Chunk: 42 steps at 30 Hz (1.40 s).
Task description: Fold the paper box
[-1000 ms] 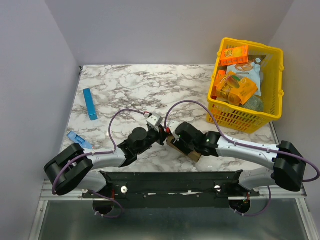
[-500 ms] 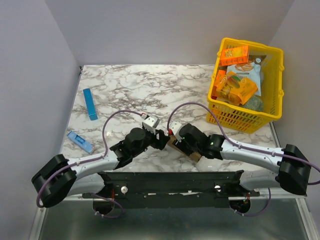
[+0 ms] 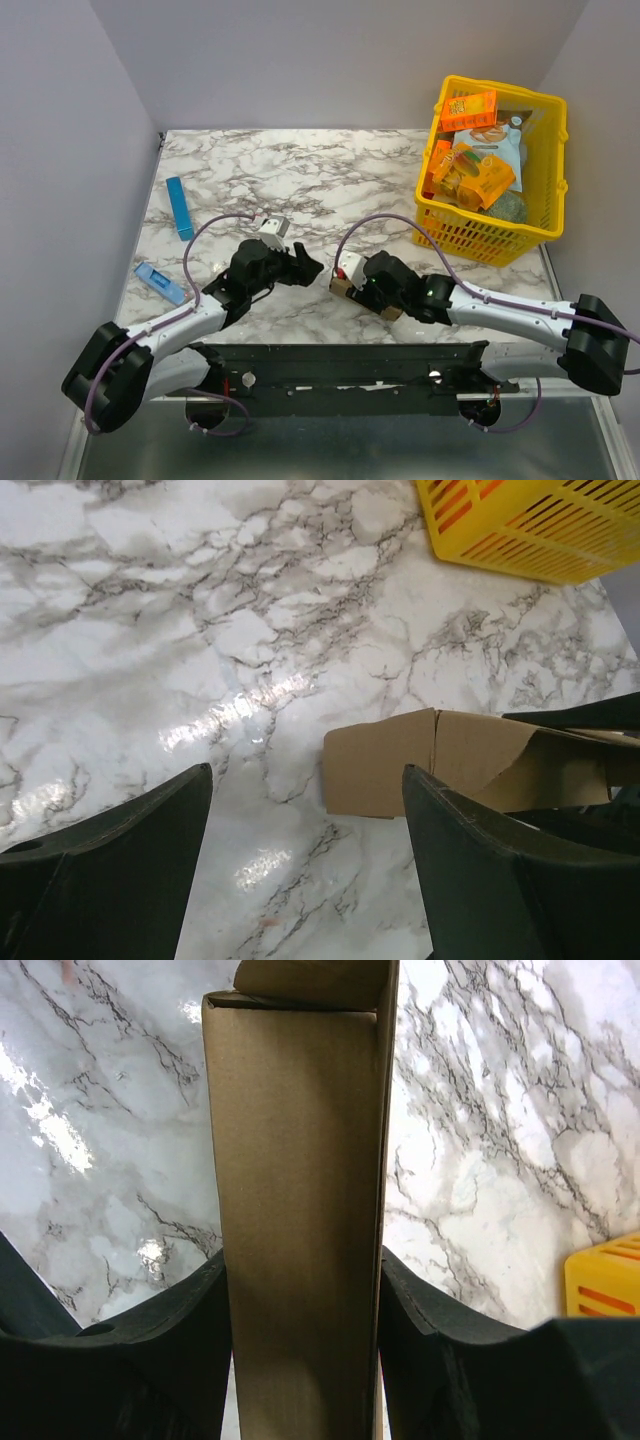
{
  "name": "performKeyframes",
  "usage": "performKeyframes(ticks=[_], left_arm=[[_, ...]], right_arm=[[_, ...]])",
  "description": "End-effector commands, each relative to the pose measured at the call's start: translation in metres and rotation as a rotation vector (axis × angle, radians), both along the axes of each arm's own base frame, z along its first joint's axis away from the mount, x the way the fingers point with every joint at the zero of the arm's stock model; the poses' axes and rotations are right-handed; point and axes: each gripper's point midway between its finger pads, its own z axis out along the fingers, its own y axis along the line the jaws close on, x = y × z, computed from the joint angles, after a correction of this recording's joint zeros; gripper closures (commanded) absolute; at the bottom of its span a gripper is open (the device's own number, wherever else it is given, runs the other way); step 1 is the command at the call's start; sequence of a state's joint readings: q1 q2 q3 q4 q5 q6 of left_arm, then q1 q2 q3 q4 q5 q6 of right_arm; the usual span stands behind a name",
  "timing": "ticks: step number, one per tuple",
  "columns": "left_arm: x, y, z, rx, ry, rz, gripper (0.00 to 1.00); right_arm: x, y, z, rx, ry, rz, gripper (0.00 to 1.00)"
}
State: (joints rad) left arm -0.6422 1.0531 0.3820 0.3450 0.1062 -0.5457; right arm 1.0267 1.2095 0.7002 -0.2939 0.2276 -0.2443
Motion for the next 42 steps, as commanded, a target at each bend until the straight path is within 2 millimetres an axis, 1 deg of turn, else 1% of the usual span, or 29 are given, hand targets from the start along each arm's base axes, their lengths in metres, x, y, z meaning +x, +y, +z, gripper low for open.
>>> performKeyframes(ticks=[1, 3, 8, 14, 19, 25, 29, 36, 42], left_arm=[[-0.01, -0.016, -0.007, -0.088, 0.101, -0.096, 0.14], [-0.009, -0.02, -0.007, -0.091, 0.099, -0.112, 0.14], [-0.007, -0.022, 0.0, -0.107, 0.081, -0.116, 0.14], [-0.009, -0.023, -0.008, -0.102, 0.117, -0.119, 0.16], [-0.011, -0.021, -0.02, -0.082, 0.165, -0.105, 0.16], [-0.011, -0.023, -0.023, -0.088, 0.171, -0.11, 0.17], [-0.012, -0.024, -0.026, -0.085, 0.179, -0.113, 0.17], [-0.017, -0.036, -0.018, -0.112, 0.17, -0.156, 0.18], [-0.02, -0.041, -0.013, -0.129, 0.175, -0.173, 0.2]], right_arm=[[-0.007, -0.004, -0.018, -0.057, 0.006, 0.081, 0.63], [-0.007, -0.004, -0.021, -0.064, 0.012, 0.085, 0.63], [-0.008, 0.001, -0.028, -0.078, 0.037, 0.093, 0.63], [-0.006, 0.004, -0.029, -0.084, 0.037, 0.094, 0.63], [-0.007, 0.002, -0.03, -0.08, 0.038, 0.089, 0.64], [-0.006, 0.003, -0.027, -0.064, 0.033, 0.084, 0.64], [-0.006, 0.004, -0.029, -0.067, 0.034, 0.084, 0.63], [-0.005, 0.004, -0.032, -0.076, 0.035, 0.086, 0.64], [-0.006, 0.002, -0.033, -0.079, 0.037, 0.083, 0.64]])
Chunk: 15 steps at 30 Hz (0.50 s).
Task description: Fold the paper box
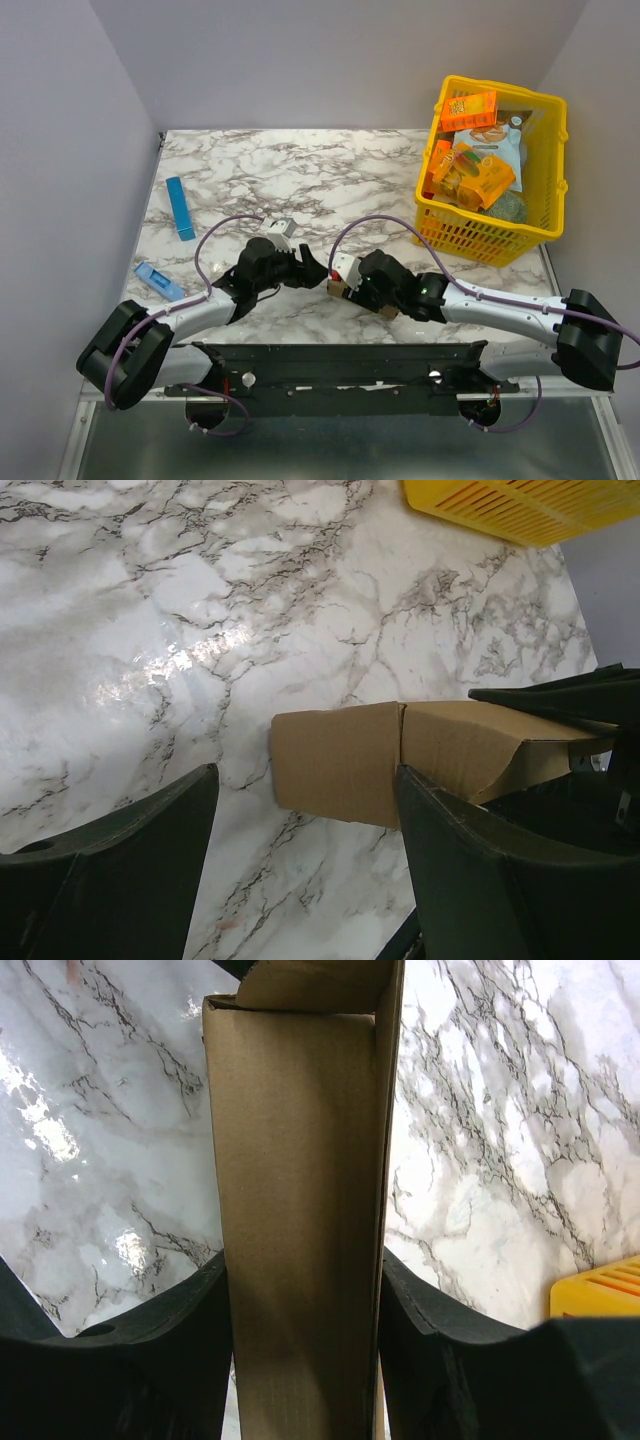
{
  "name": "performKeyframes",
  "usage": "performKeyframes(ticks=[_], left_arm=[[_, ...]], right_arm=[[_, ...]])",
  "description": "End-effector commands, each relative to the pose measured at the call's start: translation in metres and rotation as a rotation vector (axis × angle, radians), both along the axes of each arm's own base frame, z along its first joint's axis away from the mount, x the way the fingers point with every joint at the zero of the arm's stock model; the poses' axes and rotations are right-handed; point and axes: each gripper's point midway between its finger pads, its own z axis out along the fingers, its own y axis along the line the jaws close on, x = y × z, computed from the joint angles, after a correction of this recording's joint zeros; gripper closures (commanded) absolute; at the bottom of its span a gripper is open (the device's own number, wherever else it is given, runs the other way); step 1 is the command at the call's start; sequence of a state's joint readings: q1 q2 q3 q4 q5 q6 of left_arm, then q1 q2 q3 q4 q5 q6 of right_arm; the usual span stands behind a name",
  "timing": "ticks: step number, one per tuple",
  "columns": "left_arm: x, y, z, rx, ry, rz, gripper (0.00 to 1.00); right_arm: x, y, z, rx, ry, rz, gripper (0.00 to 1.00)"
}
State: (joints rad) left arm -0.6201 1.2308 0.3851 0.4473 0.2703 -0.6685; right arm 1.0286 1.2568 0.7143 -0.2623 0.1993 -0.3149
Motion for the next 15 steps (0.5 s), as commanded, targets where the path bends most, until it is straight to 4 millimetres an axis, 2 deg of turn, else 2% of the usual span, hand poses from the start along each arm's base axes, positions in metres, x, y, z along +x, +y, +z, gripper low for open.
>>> performKeyframes(ticks=[1, 5, 10, 15], left_arm=[[-0.01, -0.018, 0.016, -0.056, -0.004, -0.081, 0.2], [-0.01, -0.013, 0.006, -0.02, 0.001, -0.06, 0.2], [-0.007, 0.002, -0.016, 0.079, 0.001, -0.01, 0.21], [-0.005, 0.011, -0.027, 0.171, -0.029, -0.006, 0.24]], right_arm=[[-0.009, -0.008, -0.03, -0.053, 0.052, 0.011, 0.64], [-0.008, -0.007, -0.029, -0.051, 0.05, 0.007, 0.64], [-0.008, -0.006, -0.029, -0.05, 0.053, 0.004, 0.64], [-0.008, -0.006, -0.03, -0.054, 0.053, 0.003, 0.64]])
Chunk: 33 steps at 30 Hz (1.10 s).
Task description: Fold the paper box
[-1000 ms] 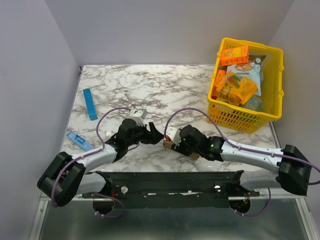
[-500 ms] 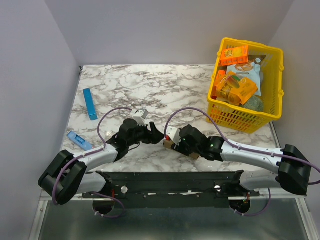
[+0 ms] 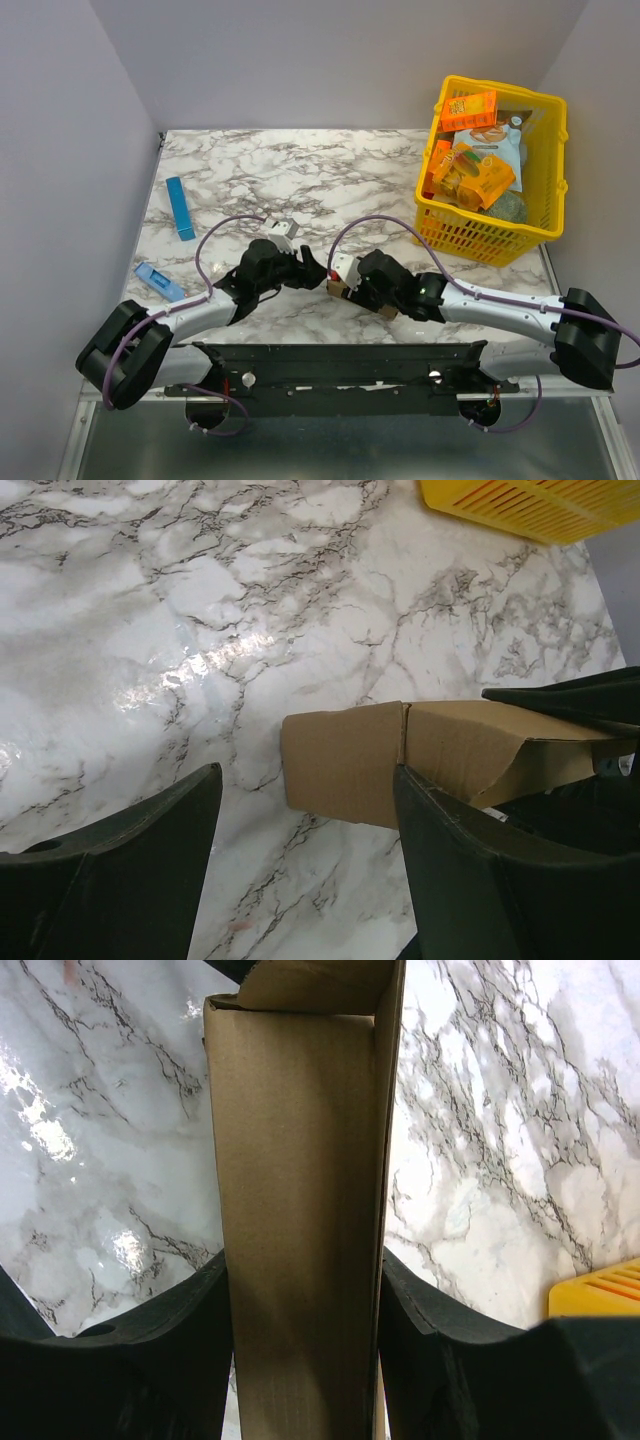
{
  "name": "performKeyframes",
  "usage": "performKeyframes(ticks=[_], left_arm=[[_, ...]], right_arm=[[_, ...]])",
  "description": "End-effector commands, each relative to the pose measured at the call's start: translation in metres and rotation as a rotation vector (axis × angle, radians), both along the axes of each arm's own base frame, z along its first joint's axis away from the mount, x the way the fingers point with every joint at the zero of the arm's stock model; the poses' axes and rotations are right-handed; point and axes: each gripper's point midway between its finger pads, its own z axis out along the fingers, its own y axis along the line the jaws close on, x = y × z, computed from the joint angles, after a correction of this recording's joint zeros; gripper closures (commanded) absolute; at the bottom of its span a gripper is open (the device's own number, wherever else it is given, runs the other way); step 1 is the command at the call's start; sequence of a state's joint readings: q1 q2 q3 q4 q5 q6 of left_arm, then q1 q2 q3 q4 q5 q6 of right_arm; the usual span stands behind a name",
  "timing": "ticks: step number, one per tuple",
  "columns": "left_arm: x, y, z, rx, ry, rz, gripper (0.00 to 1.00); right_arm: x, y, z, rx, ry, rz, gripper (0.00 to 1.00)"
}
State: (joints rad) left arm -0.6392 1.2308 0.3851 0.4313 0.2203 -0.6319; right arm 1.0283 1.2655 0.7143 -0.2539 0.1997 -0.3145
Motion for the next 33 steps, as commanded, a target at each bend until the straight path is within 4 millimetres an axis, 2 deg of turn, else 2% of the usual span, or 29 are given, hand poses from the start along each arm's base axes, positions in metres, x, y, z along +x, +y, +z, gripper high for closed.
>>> performKeyframes(ticks=[1, 13, 16, 19, 20, 23, 30, 32, 33], left_arm=[[-0.007, 0.009, -0.023, 0.139, -0.005, -0.018, 0.25], [0.001, 0.019, -0.026, 0.244, -0.046, 0.05, 0.27], [0.003, 0.015, -0.015, 0.23, -0.064, 0.041, 0.22], [0.01, 0.011, 0.005, 0.219, -0.108, 0.035, 0.17], [0.015, 0.007, 0.018, 0.204, -0.134, 0.035, 0.16], [0.022, 0.007, 0.035, 0.215, -0.169, 0.036, 0.15], [0.026, 0.037, 0.027, 0.335, -0.154, 0.117, 0.15], [0.023, 0.036, 0.033, 0.314, -0.179, 0.098, 0.16], [0.019, 0.028, 0.039, 0.272, -0.194, 0.058, 0.17]], right_arm=[[-0.009, -0.008, -0.028, -0.052, 0.052, 0.004, 0.64], [-0.009, -0.009, -0.029, -0.051, 0.053, -0.007, 0.64], [-0.009, -0.009, -0.03, -0.052, 0.057, -0.007, 0.64], [-0.01, -0.008, -0.031, -0.052, 0.063, -0.003, 0.64], [-0.01, -0.008, -0.03, -0.051, 0.062, -0.003, 0.64], [-0.009, -0.008, -0.03, -0.051, 0.061, -0.002, 0.64], [-0.009, -0.006, -0.027, -0.042, 0.055, 0.002, 0.64], [-0.009, -0.007, -0.027, -0.043, 0.055, -0.001, 0.64], [-0.009, -0.007, -0.027, -0.043, 0.055, -0.001, 0.64]])
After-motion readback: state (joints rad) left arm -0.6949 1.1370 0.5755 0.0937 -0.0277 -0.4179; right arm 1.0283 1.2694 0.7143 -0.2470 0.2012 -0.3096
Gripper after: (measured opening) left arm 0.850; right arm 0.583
